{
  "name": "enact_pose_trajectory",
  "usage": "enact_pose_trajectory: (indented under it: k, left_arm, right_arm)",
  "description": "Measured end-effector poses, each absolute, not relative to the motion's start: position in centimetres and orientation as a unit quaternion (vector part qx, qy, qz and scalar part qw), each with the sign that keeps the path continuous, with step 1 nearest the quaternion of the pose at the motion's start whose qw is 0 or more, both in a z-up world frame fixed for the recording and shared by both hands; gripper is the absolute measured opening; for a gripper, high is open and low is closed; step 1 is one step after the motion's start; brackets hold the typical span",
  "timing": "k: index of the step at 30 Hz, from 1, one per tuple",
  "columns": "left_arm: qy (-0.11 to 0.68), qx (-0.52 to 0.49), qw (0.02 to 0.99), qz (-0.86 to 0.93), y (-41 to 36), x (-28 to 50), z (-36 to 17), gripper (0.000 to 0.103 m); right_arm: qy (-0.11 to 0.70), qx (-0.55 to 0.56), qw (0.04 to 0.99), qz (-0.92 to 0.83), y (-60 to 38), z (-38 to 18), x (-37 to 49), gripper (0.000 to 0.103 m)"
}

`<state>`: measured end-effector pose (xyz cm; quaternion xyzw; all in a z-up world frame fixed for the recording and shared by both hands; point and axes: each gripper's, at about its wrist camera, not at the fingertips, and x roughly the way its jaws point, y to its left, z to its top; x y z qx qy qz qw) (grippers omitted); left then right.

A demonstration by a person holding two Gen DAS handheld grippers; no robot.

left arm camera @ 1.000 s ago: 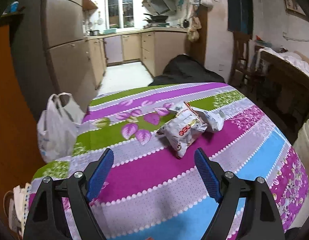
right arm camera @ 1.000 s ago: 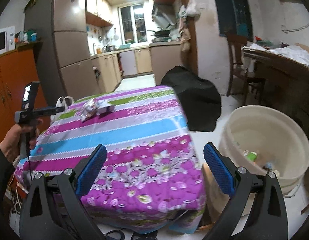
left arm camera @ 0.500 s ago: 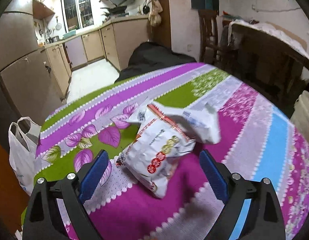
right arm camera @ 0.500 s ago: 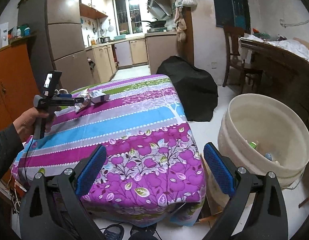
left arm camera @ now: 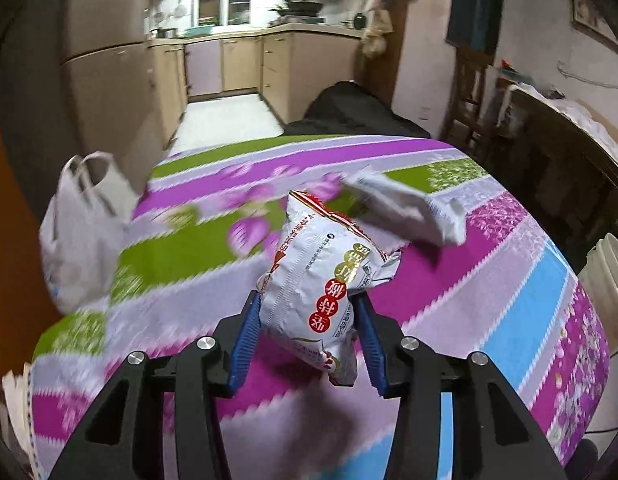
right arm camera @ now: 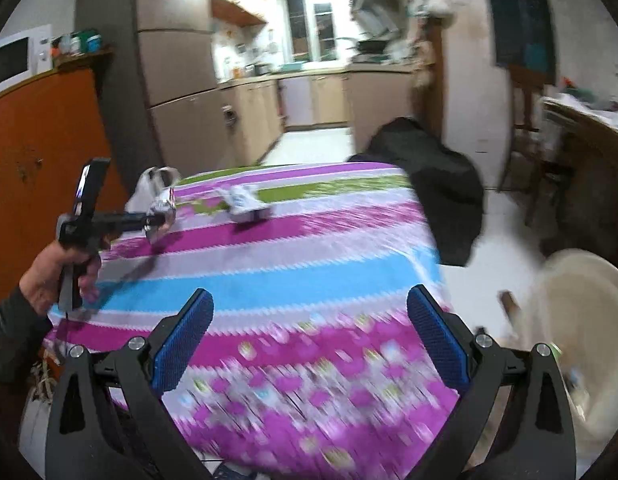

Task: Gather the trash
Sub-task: 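Grasp the white snack bag with the left tool while the right tool grasps the white-blue wrapper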

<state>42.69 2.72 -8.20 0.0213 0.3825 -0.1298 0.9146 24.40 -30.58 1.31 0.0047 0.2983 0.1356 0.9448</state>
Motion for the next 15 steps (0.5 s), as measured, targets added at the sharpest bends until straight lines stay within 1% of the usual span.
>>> enact_pose_trajectory:
  k: [3,8,10,15]
  left_arm:
    - [0.385,0.02,0.915,-0.12,3.4,41.5,-8.5,0.048]
    - [0.386,0.027,0.915,-0.11,3.1,41.0,-9.4,0.048]
    - [0.39,0.026,0.914,-0.104,3.0,41.1,-9.8,0.048]
    - [0.388,0.031,0.916,-0.098,2.7,41.2,-10.2,0.048]
  right_arm:
    - [0.322,-0.024,0.928,0.185,-27.0,1.5,30.2,0.094]
    - [0.39,-0.076,0.886,0.238,-20.0,0.1,41.2,0.093]
    - [0.404,-0.092,0.88,0.231,-18.0,-0.4,44.3,0.09]
    - [0.471,-0.118,0.844,0.228,-14.3,-2.9,50.9,0.09]
